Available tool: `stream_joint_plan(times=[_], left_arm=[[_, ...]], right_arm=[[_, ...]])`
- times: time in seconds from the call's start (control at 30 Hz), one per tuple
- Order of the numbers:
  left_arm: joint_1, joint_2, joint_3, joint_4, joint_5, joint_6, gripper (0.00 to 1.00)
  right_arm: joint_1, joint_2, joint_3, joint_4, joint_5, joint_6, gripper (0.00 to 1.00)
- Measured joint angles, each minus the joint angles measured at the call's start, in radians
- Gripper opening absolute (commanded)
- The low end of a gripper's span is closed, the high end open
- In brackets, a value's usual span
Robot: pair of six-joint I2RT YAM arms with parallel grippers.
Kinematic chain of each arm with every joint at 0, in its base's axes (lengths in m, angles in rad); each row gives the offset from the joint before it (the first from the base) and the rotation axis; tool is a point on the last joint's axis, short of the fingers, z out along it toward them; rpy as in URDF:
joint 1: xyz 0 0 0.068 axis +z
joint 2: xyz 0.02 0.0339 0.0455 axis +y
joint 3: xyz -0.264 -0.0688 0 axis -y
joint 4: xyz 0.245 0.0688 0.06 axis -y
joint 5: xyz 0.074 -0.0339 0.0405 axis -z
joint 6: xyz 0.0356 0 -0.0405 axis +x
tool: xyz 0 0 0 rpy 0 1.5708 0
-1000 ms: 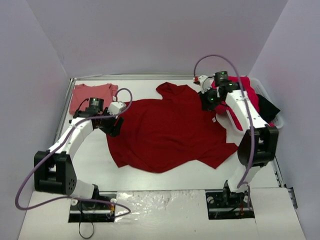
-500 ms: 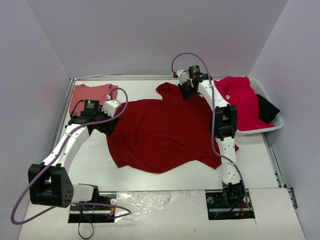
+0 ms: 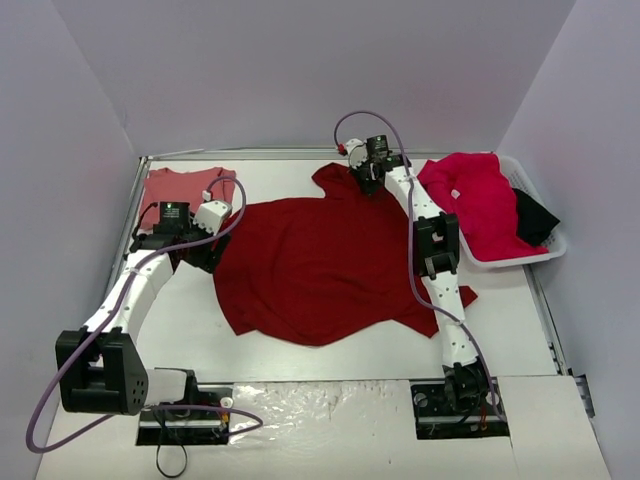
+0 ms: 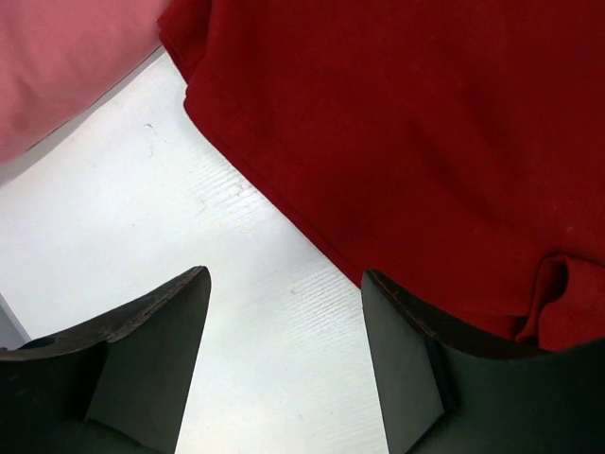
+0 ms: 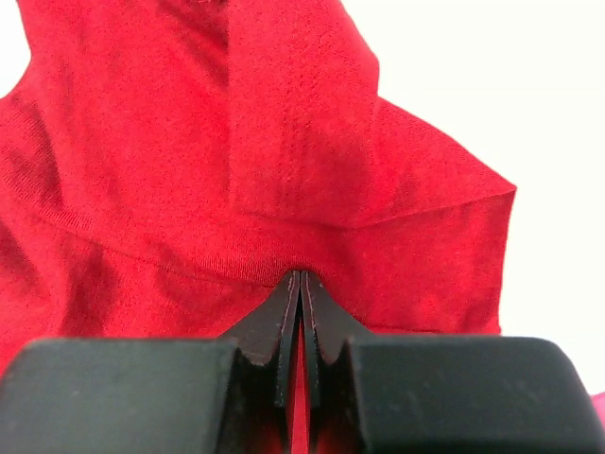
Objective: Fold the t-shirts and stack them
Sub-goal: Flatten out the tshirt
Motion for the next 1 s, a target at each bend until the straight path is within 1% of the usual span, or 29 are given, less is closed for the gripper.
stream_joint_plan(times=[0.2,0.37,0.6,0.73,0.87,0.93,0.97,1.0], left_arm=[[0.013,0.0,-0.001,0.0,0.001,0.0,0.64],[0.018,0.0,-0.002,0.001,0.01,0.0,0.65],[0.019,0.0,-0.002,0.001,0.016,-0.001,0.65],[0.019,0.0,-0.002,0.0,0.018,-0.001,0.66],[0.019,0.0,-0.002,0.0,0.019,-0.001,0.66],[0.021,0.0,-0.002,0.0,0.026,0.0,0.68],[0.023,0.0,-0.002,0.0,0.032,0.0,0.69],[0.026,0.0,-0.002,0.0,0.039,0.001,0.69]], right_arm=[[0.001,0.085,0.104,0.095,0.142,0.009,0.0],[-0.019,0.117,0.108,0.209,0.278,0.021,0.0],[-0.079,0.134,0.09,0.293,0.43,0.022,0.0],[-0.098,0.134,0.084,0.299,0.466,0.024,0.0],[-0.103,0.127,0.077,0.303,0.457,0.04,0.0],[-0.102,0.111,0.059,0.299,0.438,0.054,0.0],[-0.101,0.096,0.039,0.293,0.423,0.062,0.09],[-0.099,0.077,0.019,0.285,0.414,0.074,0.28]])
